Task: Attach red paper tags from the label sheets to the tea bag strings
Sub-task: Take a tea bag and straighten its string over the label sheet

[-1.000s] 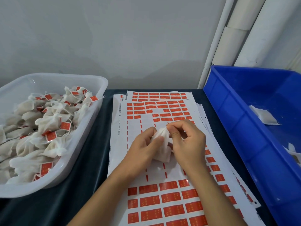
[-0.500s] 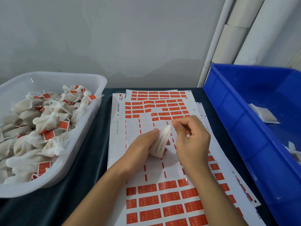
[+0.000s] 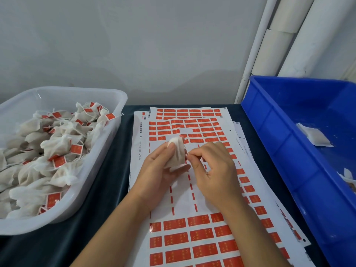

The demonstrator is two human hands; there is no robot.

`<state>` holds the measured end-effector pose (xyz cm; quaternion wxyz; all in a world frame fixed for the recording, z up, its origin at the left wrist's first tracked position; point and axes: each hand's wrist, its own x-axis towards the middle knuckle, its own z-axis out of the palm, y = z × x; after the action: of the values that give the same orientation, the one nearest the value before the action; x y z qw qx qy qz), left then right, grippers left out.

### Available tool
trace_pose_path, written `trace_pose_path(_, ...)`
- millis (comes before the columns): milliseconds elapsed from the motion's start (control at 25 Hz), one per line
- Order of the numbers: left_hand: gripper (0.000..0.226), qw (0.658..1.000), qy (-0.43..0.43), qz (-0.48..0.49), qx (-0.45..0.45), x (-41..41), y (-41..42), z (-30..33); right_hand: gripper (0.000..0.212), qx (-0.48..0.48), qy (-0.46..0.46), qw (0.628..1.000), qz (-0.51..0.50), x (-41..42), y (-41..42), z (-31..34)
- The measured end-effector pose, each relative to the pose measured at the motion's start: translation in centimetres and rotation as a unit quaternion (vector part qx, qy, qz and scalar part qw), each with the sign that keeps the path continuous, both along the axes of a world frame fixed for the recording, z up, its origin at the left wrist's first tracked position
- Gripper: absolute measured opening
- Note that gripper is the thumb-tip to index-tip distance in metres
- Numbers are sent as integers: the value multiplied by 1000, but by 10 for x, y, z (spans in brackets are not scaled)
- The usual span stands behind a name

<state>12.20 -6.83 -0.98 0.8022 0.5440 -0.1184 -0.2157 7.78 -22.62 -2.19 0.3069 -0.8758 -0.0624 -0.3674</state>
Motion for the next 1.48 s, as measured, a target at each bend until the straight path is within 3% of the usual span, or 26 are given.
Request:
trace_pose_path(160,29,991,-76,21,107,-5,-4,2,21,-11,-10,1000,20,-1,1,4)
trace_pose_path(320,27,959,-182,4,217,-9,-7,3,14,110,52,992,36,-5,-1,12)
trace_pose_path(440,21,938,-215,7,270,-11,-10,-1,7,205,153,964,66,-7,-3,14)
trace_pose_path(520,20,928,-228,31,293,-11,-12,-5,7,230,166,956,70,-7,-4,15)
trace_pose_path(760,9,919,-254,64,295,-13,-15,-11,9,244,174,950,84,-10,-9,17)
trace_pose_path(1000,14,909,-278,77,300,-17,-18,-10,10,267,218,932,114,-11,-17,21)
trace_pose_path(1200,18,929,-257,62,261,-17,-16,-7,10,298,242,915,126,-11,-20,20)
trace_pose_path(1320,9,941,-225,72,243,-15,-15,-5,9,267,248,925,107,-8,-16,16)
trace_pose_path(1480,13,946,-198,112,232,-13,-15,-3,10,213,253,940,80,-5,-10,9)
